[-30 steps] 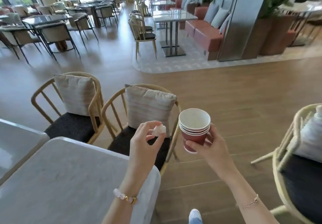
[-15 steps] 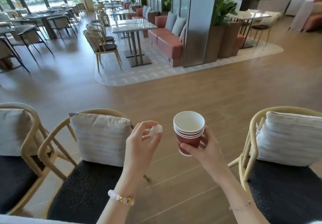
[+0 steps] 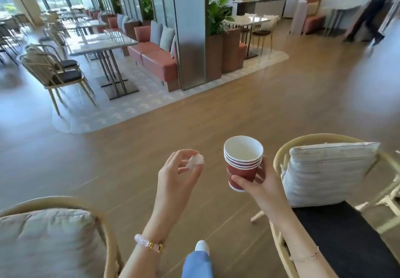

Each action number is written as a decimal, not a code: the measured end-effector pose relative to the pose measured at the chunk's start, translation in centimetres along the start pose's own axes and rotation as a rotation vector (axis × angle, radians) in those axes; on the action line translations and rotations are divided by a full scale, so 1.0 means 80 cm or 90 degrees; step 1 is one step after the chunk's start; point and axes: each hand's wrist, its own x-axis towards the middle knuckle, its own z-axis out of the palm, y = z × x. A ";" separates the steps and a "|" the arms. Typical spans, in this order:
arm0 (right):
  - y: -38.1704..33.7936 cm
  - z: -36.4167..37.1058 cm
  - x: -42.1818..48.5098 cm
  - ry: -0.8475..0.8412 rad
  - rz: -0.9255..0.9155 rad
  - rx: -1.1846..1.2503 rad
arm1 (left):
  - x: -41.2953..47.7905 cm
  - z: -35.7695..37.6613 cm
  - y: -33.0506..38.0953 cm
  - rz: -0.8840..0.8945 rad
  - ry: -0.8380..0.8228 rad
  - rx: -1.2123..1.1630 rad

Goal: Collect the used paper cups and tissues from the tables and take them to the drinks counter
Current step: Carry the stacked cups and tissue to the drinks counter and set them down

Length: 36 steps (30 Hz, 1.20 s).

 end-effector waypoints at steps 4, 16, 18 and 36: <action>0.013 -0.009 0.092 0.028 -0.019 0.016 | 0.105 0.046 -0.026 0.015 -0.043 -0.026; 0.012 -0.056 0.367 0.171 -0.032 0.050 | 0.412 0.191 -0.050 0.094 -0.170 -0.079; 0.017 -0.068 0.404 0.184 -0.039 0.054 | 0.449 0.216 -0.054 0.105 -0.184 -0.084; 0.063 -0.240 0.835 0.216 -0.064 0.062 | 0.811 0.522 -0.087 0.139 -0.233 -0.080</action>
